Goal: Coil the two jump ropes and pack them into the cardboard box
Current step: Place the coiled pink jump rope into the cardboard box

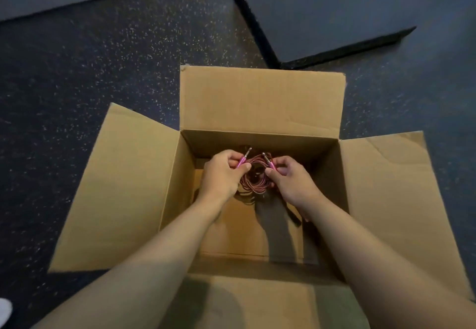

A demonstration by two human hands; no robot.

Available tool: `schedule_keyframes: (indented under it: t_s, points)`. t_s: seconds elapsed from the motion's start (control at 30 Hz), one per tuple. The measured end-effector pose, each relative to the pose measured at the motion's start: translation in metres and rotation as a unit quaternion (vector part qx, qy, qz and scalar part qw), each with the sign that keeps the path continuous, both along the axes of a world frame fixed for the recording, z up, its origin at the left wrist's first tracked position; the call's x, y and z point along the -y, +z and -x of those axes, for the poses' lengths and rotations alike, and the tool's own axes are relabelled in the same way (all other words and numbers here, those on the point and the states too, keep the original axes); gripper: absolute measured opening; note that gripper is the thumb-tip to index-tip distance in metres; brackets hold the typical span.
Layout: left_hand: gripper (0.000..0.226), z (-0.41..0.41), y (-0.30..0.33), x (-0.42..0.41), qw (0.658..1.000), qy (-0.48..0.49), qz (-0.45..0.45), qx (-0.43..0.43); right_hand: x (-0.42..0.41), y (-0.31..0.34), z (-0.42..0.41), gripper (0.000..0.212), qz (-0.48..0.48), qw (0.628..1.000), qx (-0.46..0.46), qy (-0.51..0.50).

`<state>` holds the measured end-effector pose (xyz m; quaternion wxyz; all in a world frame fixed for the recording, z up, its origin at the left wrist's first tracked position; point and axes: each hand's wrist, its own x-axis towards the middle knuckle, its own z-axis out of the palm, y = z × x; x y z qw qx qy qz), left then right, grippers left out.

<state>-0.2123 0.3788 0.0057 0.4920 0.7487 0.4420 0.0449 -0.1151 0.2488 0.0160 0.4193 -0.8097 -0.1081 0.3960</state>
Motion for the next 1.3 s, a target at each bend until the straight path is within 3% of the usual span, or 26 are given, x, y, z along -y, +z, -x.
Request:
schedule_keyframes:
  t_s: [0.1,0.2,0.37,0.53,0.7,0.9,1.3]
  points:
    - [0.015,-0.003,-0.027,0.0,0.999,-0.001,-0.007,-0.038,-0.006,-0.03,-0.001,0.015,0.037,0.999,0.028,0.01]
    - [0.021,-0.004,-0.042,0.003,0.998,-0.007,-0.033,-0.058,-0.011,-0.048,0.0,0.023,0.084,0.993,0.08,0.024]
    - [0.029,-0.005,-0.05,0.002,0.987,-0.005,-0.137,-0.087,-0.02,-0.058,0.0,0.033,0.148,0.974,0.168,0.036]
    - [0.025,-0.004,-0.058,-0.003,0.989,0.027,-0.117,-0.087,-0.022,-0.06,0.007,0.032,0.172,0.954,0.247,0.013]
    - [0.027,-0.008,-0.063,-0.004,0.989,0.016,-0.114,-0.093,-0.023,-0.063,0.005,0.015,0.121,0.966,0.225,-0.03]
    - [0.024,-0.005,-0.055,-0.014,0.995,0.016,-0.042,-0.088,-0.025,-0.062,0.012,0.024,0.108,0.968,0.226,-0.022]
    - [0.016,-0.007,-0.037,-0.005,0.998,-0.005,-0.036,-0.048,-0.01,-0.05,0.01,0.012,0.044,0.983,0.178,-0.015]
